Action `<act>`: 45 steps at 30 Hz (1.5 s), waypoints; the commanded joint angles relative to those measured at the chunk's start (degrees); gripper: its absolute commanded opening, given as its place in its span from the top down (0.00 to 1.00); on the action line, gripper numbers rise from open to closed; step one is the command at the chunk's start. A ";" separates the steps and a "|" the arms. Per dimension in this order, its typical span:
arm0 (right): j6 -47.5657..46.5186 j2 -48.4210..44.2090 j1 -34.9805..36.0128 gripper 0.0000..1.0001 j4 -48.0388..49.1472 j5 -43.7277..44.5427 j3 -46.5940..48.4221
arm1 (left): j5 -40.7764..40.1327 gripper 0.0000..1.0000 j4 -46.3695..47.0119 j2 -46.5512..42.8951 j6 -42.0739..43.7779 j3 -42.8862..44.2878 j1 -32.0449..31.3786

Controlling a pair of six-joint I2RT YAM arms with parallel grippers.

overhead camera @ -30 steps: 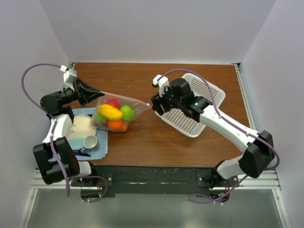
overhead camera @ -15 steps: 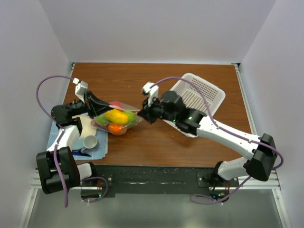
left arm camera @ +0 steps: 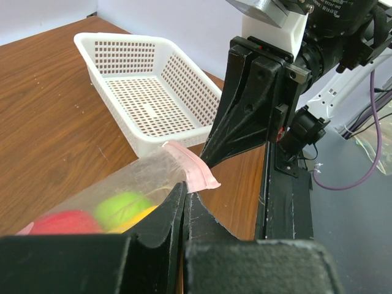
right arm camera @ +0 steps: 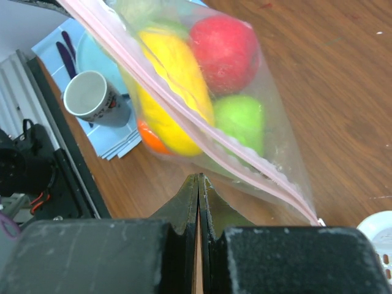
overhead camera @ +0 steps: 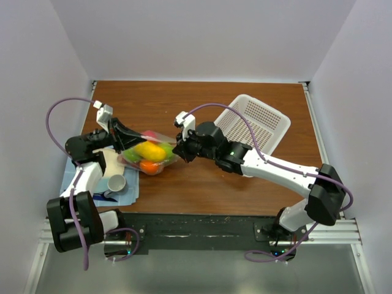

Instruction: Open the zip-top bag and remove the fake food

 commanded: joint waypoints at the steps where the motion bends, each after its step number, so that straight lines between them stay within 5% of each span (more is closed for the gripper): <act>1: -0.81 -2.04 -0.46 1.00 2.61 2.59 2.25 | 6.67 1.00 32.38 -1.47 -1.26 1.17 -0.24; 21: 0.51 -3.10 -1.69 1.00 4.63 -0.75 0.32 | 6.84 1.00 26.75 -7.97 -2.13 -3.05 -0.41; 35: 2.44 -2.84 -1.61 1.00 3.84 -2.33 -1.97 | 5.96 0.91 25.70 -8.32 -2.05 -3.13 -1.29; 39: 2.79 -1.17 -1.52 1.00 4.10 -2.69 -1.53 | 5.08 0.62 23.42 -8.50 -2.57 -4.36 -2.61; 40: 2.53 -0.56 -1.52 1.00 3.76 -2.60 -1.35 | 5.00 0.38 22.02 -8.50 -2.40 -4.89 -3.66; 45: 1.65 -0.99 -1.43 0.98 3.22 -2.60 -1.87 | 8.51 0.27 24.02 -6.05 -1.51 -3.15 -3.23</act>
